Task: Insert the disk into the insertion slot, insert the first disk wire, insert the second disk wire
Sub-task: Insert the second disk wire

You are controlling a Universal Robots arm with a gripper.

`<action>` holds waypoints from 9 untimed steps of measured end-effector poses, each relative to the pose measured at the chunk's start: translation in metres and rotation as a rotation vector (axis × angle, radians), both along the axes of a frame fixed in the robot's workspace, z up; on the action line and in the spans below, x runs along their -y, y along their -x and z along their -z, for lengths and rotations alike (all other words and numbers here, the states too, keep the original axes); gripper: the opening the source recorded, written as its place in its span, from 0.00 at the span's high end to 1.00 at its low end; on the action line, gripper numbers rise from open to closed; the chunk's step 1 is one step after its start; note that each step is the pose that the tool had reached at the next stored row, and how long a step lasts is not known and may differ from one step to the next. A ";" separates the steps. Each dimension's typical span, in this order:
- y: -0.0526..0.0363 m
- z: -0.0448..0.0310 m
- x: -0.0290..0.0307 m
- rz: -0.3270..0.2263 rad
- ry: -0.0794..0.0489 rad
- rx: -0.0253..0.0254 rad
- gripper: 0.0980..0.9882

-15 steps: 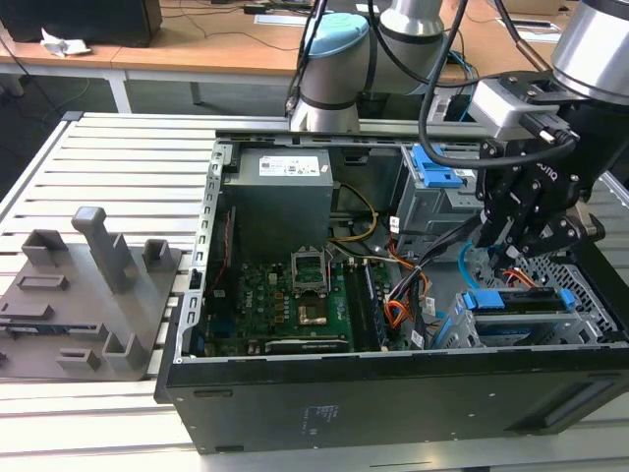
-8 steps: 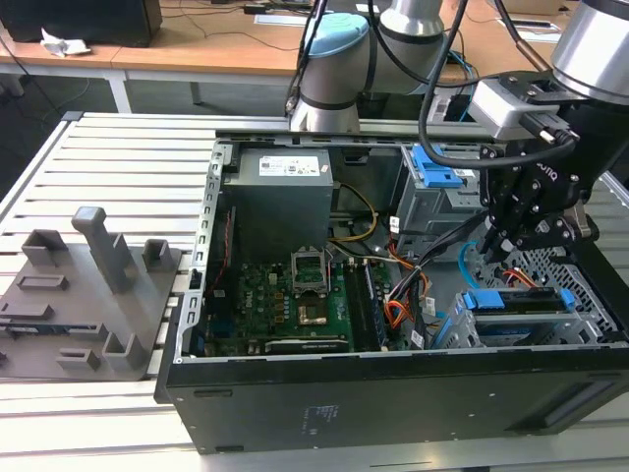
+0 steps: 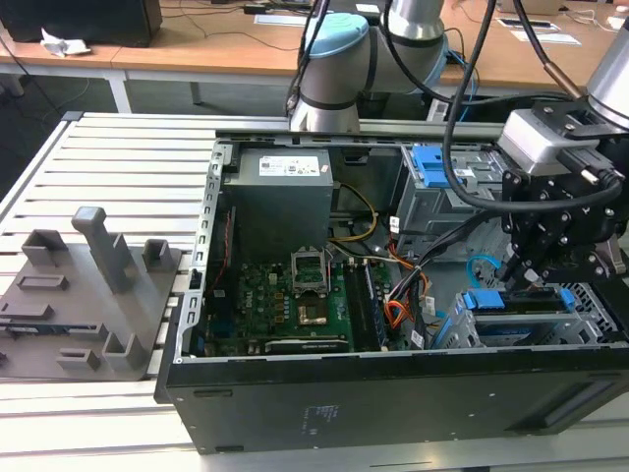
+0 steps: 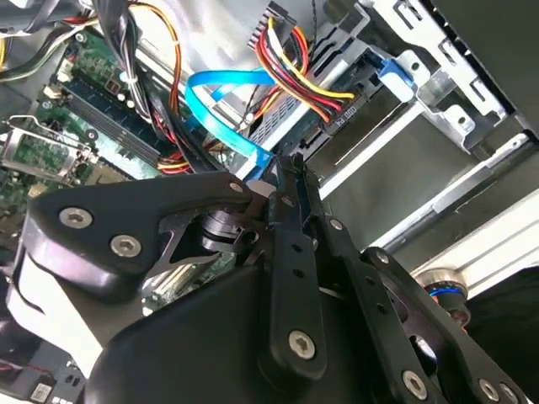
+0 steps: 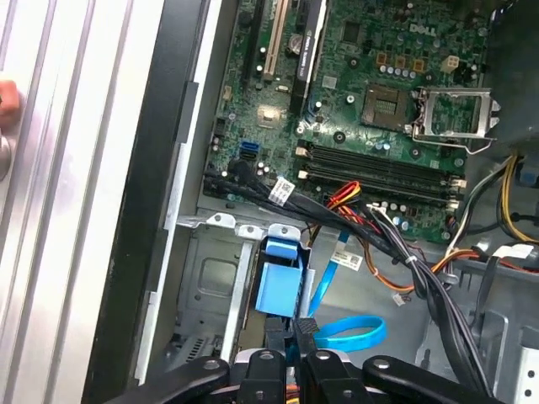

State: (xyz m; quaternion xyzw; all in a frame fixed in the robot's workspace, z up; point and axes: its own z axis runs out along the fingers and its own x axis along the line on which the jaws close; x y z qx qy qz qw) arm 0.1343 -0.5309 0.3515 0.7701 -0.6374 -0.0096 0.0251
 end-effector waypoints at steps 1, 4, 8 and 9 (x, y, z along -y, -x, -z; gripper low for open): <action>-0.0003 0.0018 0.0002 0.011 0.000 0.0000 0.93; -0.0017 0.0041 0.0002 0.071 0.000 0.0000 0.93; -0.0043 0.0046 0.0002 0.106 0.000 0.0000 0.93; -0.0050 0.0047 0.0002 0.114 0.000 0.0000 0.93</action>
